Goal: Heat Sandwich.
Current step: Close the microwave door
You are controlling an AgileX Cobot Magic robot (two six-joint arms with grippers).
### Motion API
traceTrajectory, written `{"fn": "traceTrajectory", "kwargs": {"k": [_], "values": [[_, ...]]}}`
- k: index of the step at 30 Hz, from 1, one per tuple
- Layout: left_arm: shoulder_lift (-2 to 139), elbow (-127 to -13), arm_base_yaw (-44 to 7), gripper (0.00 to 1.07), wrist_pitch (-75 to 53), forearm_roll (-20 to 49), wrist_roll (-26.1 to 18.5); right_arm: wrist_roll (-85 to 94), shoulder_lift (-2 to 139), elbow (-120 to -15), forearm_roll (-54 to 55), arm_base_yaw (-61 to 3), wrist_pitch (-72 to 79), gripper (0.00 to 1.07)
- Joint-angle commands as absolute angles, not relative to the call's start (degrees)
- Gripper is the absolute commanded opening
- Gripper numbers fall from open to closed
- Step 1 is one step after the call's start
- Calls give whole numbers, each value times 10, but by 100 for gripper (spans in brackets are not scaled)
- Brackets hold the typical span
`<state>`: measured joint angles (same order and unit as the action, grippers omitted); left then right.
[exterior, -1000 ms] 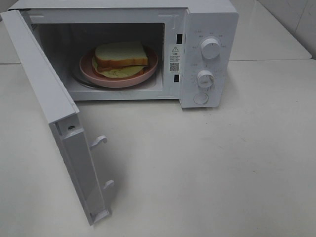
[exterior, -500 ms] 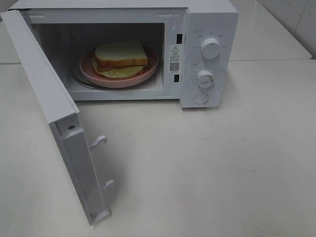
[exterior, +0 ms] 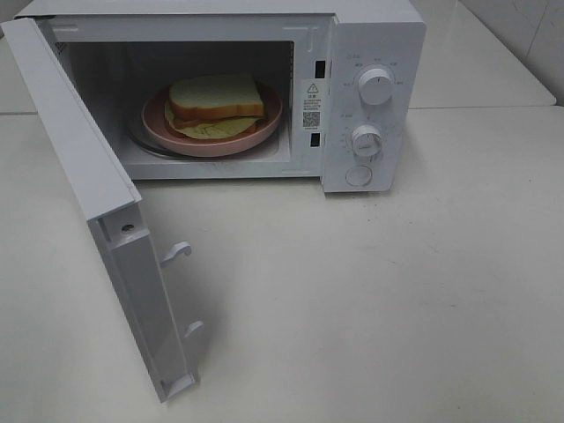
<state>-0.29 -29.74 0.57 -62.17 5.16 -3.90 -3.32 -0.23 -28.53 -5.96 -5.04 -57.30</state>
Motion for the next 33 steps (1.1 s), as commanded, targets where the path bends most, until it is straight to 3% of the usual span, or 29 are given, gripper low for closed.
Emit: {"fn": "traceTrajectory", "kwargs": {"k": [1,33], "values": [[-13,-297,2,98,-614,53,-38,-31,-18,-285,-60,-46,-570,71],[-12,-297,2,98,-614,52,-36,-31,-18,-285,-60,-46,-570,71]]}}
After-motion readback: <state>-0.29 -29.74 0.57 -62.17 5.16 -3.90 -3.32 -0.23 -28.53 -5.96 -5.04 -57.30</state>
